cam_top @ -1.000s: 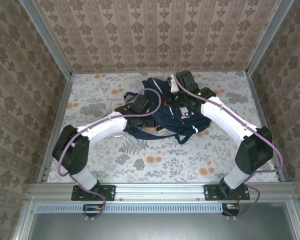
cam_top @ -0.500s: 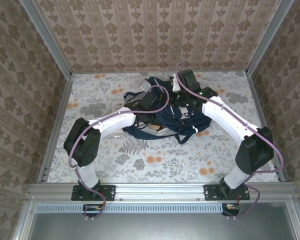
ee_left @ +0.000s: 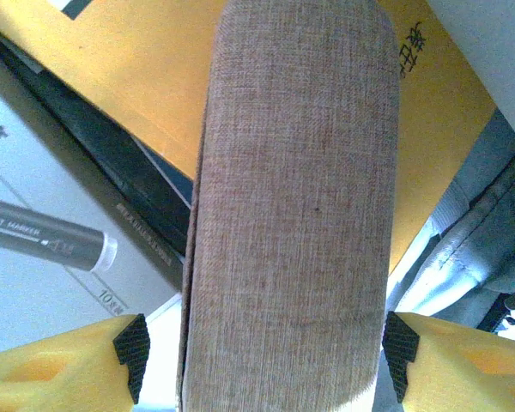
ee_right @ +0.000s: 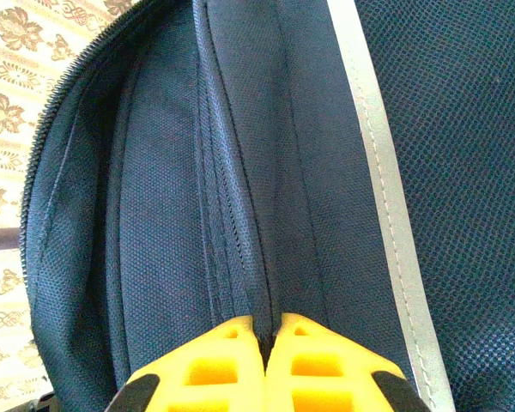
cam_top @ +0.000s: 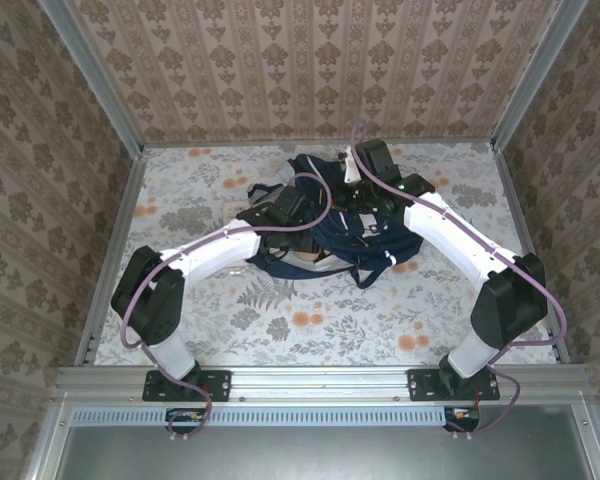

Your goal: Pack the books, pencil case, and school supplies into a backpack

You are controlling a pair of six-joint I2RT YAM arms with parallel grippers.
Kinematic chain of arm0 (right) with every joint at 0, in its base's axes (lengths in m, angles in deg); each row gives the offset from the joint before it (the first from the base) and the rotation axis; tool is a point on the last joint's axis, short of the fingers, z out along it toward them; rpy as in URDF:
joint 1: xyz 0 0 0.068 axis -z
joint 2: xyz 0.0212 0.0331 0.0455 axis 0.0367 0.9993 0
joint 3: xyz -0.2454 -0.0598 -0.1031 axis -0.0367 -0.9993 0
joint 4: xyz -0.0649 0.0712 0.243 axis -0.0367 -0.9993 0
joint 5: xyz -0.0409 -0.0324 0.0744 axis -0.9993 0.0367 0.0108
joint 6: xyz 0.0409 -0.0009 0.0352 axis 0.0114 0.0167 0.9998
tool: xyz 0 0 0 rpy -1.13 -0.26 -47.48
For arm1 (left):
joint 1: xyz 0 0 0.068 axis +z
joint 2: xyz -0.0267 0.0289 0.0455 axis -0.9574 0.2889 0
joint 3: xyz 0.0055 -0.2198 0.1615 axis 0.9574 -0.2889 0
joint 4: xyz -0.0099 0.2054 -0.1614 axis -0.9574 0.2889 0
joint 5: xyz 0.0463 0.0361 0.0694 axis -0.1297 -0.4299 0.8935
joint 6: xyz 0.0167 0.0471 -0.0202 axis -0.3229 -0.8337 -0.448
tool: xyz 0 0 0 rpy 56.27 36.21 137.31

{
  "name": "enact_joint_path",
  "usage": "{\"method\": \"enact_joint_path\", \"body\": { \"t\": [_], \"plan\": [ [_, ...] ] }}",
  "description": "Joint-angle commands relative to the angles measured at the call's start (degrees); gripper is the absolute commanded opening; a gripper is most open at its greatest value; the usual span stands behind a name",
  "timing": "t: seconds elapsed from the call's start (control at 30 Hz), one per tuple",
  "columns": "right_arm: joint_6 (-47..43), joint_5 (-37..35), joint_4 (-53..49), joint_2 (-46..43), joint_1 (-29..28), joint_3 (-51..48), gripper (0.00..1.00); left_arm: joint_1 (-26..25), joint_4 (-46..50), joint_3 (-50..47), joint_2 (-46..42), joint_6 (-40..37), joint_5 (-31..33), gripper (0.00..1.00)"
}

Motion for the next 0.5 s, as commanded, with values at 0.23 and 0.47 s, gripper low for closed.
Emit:
{"method": "enact_joint_path", "body": {
  "t": [0.23,0.47],
  "plan": [
    [1.07,2.78,5.09,-1.34,-0.67,1.24,0.02,-0.24,0.03,-11.16,-14.22,11.77,2.48,0.43],
    [1.27,2.98,5.42,-0.78,-0.66,1.75,0.02,-2.88,-2.98,-16.06,-13.26,18.27,1.00,0.09]
  ]
}}
